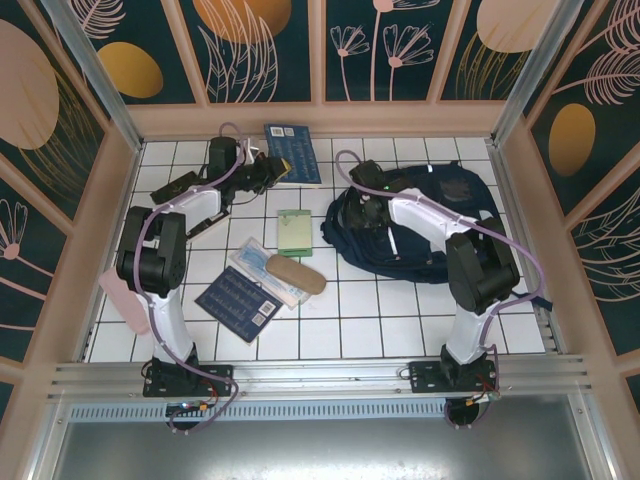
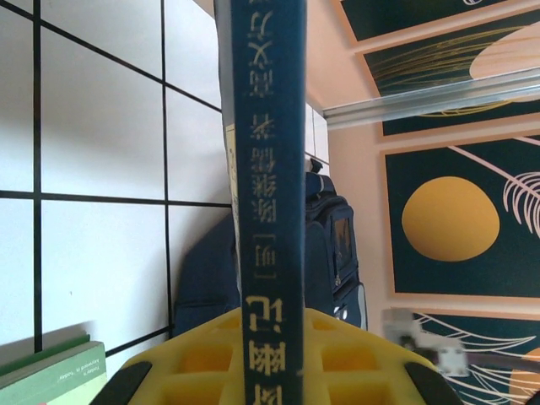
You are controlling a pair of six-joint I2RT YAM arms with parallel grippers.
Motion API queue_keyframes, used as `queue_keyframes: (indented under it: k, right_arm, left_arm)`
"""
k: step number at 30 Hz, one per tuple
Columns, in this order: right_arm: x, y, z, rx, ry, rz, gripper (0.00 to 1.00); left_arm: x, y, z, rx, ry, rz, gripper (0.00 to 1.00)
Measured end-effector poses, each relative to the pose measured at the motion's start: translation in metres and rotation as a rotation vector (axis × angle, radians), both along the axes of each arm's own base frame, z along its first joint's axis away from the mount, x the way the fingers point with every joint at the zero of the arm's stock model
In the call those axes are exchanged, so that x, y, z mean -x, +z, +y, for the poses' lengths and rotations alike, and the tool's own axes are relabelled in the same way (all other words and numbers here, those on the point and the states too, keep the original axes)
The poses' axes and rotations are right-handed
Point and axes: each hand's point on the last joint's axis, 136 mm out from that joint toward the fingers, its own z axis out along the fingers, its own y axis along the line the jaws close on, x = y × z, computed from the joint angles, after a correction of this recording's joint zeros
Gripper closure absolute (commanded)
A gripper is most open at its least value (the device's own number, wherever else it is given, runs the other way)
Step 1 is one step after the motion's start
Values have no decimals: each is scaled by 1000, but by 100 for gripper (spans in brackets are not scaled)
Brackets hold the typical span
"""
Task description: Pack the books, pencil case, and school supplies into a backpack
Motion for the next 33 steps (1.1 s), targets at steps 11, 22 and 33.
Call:
queue_keyframes:
  k: [11, 22, 33]
  right_arm:
    - [0, -12, -17, 99, -18, -30, 96]
    - [-12, 19, -13, 146, 115, -124, 100]
    - [-34, 113, 8, -39, 274, -294, 100]
  left_arm:
    - [19, 1, 4, 1, 2, 17, 100]
    - [47, 16, 6, 9, 4, -6, 100]
    - [86, 15, -18, 9, -3, -11, 100]
